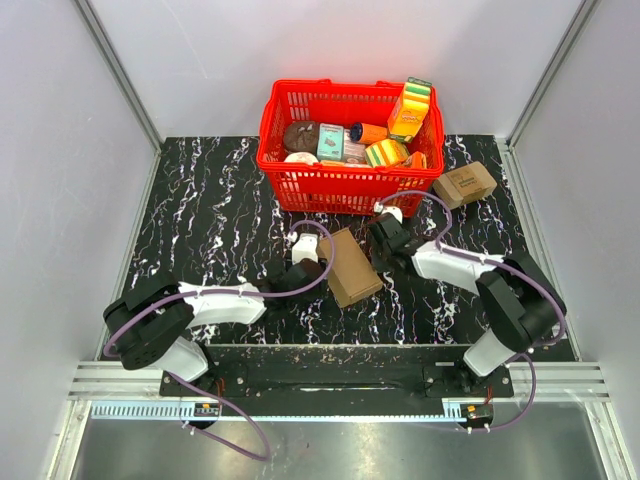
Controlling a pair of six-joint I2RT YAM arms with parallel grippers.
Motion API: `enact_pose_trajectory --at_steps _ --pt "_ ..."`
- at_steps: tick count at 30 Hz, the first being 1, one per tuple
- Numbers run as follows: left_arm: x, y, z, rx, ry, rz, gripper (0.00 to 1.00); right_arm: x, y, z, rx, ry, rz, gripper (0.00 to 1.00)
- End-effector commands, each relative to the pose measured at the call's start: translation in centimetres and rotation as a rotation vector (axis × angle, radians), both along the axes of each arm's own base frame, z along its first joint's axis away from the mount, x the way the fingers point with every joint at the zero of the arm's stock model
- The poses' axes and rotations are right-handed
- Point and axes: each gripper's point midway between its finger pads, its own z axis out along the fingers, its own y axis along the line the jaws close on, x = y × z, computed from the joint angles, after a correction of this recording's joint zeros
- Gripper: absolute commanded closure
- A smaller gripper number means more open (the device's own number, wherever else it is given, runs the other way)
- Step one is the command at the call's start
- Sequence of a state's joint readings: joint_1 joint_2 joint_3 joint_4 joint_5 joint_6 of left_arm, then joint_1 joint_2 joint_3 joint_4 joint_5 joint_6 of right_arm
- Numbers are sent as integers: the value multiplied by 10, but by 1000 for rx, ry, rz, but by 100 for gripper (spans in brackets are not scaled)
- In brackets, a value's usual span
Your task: Fold the paper box
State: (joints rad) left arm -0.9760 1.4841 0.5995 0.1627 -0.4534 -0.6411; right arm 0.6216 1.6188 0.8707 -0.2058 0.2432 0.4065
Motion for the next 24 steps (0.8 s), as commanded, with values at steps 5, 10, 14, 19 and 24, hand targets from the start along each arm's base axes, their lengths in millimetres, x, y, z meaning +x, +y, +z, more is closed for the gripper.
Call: enact_pose_trajectory --at_steps 5,10,14,19,24 --pt "0 7 8 4 -10 29 43 -43 13 24 185 61 51 79" --pt "-2 12 7 25 4 37 43 -44 -6 28 142 21 -12 76" --pt "-3 7 3 39 32 20 44 -38 -17 15 46 46 -53 77" --pt "-5 -10 2 22 54 -21 47 -38 -3 5 60 100 10 78" --pt "-14 -29 -3 26 73 -92 63 -45 7 7 117 117 41 78"
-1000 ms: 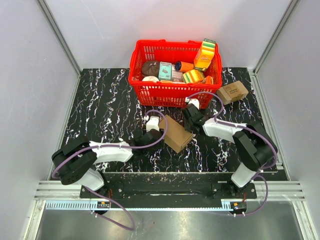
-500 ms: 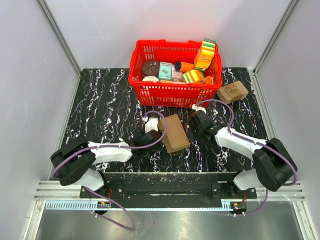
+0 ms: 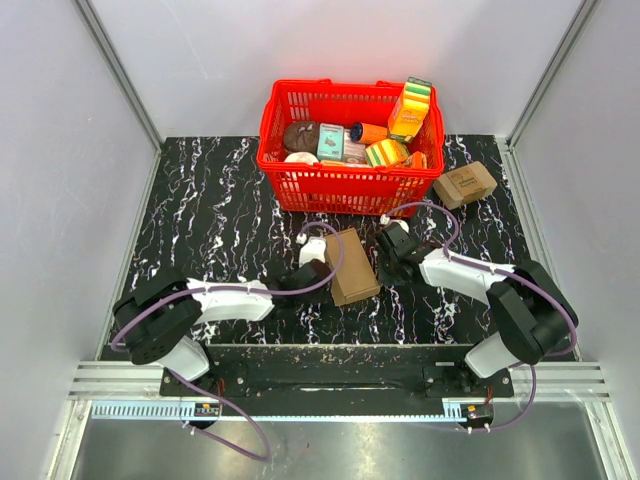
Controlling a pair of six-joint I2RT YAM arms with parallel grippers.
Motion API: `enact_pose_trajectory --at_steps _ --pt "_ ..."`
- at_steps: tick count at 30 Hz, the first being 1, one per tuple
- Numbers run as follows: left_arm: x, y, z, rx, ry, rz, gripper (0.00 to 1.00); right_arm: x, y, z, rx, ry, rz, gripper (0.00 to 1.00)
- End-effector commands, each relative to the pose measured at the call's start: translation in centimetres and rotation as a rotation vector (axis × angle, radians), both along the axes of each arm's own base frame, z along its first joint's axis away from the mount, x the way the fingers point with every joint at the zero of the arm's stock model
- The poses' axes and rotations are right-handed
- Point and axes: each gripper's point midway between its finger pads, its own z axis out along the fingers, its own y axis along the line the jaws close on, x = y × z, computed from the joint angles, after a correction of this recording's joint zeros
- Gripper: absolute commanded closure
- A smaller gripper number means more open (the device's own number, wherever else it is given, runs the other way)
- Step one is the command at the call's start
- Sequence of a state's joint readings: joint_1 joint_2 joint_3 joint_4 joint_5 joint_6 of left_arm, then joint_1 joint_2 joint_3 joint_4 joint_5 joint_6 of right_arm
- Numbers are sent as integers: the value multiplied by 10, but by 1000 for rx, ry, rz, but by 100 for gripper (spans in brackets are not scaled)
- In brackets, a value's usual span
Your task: Fold the paper box
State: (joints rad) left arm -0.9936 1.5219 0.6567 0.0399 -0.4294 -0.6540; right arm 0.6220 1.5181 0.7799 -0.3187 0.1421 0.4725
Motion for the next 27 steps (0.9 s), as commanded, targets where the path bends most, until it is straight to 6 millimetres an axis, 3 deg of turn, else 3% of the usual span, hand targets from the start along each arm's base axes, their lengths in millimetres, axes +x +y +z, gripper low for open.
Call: enact_pose_trajectory --at_steps 1,4,8,27 --pt "-5 -30 7 -37 6 -78 71 4 19 15 83 -18 40 79" --pt "-11 -27 -2 5 28 -69 88 -3 21 9 103 1 38 79" --pt "-15 -30 -6 -1 47 -78 100 -11 27 5 151 28 45 79" --pt "-38 -74 -7 -110 98 -129 100 -34 42 3 276 105 71 80"
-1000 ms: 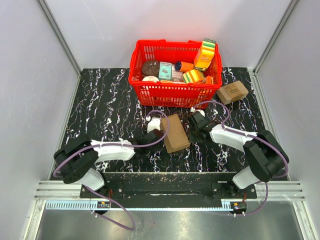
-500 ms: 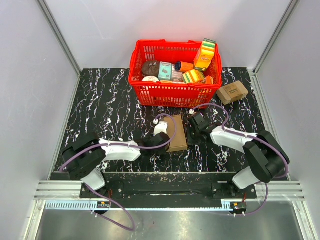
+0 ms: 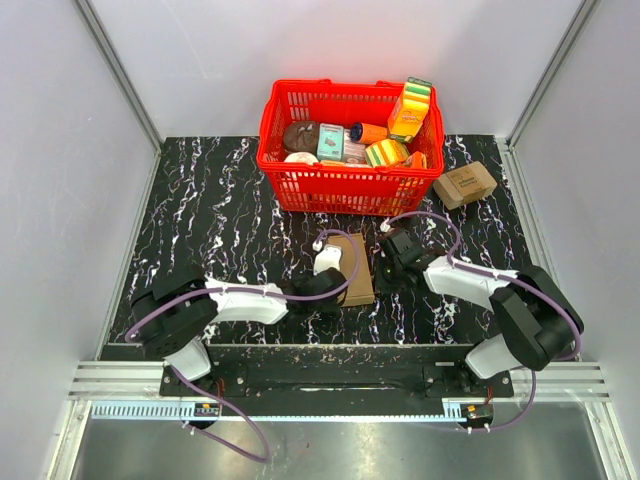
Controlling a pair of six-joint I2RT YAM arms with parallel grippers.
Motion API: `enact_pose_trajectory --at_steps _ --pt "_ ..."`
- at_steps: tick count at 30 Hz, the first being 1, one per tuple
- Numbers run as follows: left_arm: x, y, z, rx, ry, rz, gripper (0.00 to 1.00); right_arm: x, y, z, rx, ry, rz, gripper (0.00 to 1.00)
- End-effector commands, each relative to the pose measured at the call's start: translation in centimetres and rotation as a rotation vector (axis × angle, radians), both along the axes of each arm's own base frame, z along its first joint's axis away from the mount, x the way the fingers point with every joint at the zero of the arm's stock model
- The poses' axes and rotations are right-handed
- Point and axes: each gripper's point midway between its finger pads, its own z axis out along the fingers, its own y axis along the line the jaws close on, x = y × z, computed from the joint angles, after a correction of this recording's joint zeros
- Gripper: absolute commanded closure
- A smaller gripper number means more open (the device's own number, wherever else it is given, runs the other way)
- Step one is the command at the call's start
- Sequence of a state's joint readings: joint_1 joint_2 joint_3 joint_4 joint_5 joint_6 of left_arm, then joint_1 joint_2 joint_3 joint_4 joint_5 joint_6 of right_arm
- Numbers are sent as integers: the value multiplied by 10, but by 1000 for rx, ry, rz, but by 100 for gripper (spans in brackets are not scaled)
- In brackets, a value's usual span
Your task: Fold the paper box
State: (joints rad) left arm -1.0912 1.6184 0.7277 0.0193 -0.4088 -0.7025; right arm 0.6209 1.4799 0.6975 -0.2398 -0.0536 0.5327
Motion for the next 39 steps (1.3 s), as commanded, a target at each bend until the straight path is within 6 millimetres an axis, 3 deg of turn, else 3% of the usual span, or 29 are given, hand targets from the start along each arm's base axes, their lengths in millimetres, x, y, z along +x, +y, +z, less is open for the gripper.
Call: enact_pose_trajectory --at_steps 1,10,20,26,32,39 --pt "-14 -41 6 -117 53 -52 100 -7 19 8 98 22 28 80" --pt "-24 -53 6 -161 81 -56 100 -27 20 10 116 63 41 81" --pt "-56 -64 8 -176 123 -72 100 -62 16 5 110 126 1 83" --pt "-71 -72 9 -172 143 -65 100 -65 14 15 119 111 -38 83" --pt "-90 -60 5 -164 184 -42 100 -69 -1 21 76 103 -73 79" --pt "-92 -15 7 -108 172 44 89 -54 -35 36 -60 -7 -175 54"
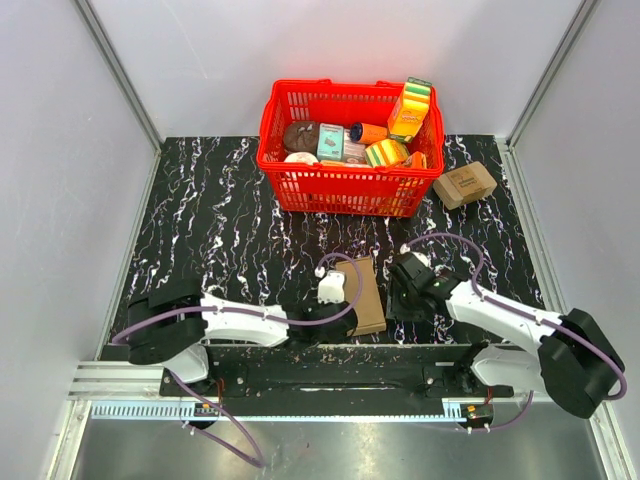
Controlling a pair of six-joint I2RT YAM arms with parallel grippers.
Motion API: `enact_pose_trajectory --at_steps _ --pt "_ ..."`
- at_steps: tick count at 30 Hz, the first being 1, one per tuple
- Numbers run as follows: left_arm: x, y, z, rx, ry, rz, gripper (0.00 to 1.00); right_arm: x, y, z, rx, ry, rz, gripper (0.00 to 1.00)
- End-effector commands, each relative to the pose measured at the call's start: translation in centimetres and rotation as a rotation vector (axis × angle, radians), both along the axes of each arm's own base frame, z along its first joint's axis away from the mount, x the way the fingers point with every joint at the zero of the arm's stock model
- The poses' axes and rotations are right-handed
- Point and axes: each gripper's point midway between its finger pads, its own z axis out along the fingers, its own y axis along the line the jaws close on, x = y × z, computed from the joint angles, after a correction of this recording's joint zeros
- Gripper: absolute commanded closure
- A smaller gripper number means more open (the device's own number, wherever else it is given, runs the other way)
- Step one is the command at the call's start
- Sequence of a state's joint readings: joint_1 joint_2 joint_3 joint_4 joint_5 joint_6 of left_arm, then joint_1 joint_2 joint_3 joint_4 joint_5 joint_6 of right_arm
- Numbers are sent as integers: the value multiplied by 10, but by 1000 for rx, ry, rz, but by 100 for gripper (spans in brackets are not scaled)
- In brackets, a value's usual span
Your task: Fold the paper box
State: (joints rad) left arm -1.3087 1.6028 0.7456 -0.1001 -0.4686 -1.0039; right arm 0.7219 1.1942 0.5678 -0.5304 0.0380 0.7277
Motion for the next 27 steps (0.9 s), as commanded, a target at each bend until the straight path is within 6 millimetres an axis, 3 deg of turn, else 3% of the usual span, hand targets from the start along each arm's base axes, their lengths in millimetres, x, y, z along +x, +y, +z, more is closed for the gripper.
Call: enact_pose_trajectory --at_steps 1,6,12,15,17,19,27 --pt "-20 20 10 -17 63 17 87 26 1 33 -8 -134 -65 50" --pt "-5 46 28 18 -3 63 80 47 -7 45 -59 -187 -90 43" --pt "31 72 38 -10 -52 114 80 86 -19 50 -61 -208 -85 44" --pt "54 76 40 -47 -66 124 92 113 -20 52 -27 -232 -77 55" --pt "69 75 38 -56 -64 126 100 125 -14 47 -7 -205 -29 79" --pt "83 69 37 -57 -69 117 100 136 -9 43 -15 -187 14 100" --pt "114 37 22 -42 -51 57 100 152 10 25 -1 -141 111 100"
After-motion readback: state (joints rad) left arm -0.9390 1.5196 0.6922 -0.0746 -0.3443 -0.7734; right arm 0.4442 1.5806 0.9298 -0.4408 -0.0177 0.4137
